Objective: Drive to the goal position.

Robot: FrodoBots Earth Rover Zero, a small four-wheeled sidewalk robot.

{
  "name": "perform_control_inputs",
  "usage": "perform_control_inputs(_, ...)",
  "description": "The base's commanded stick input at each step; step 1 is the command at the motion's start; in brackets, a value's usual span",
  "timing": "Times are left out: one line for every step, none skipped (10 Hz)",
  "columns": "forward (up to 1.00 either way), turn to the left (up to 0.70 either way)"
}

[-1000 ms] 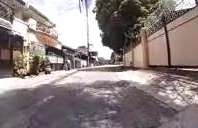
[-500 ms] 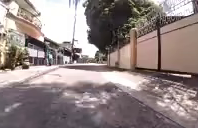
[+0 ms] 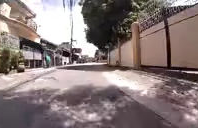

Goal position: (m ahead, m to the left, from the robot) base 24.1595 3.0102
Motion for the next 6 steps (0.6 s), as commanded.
perform_control_inputs(1.0, 0.0)
perform_control_inputs(1.0, 0.0)
perform_control_inputs(1.0, 0.0)
perform_control_inputs(1.0, 0.0)
perform_control_inputs(1.0, 0.0)
perform_control_inputs(1.0, 0.0)
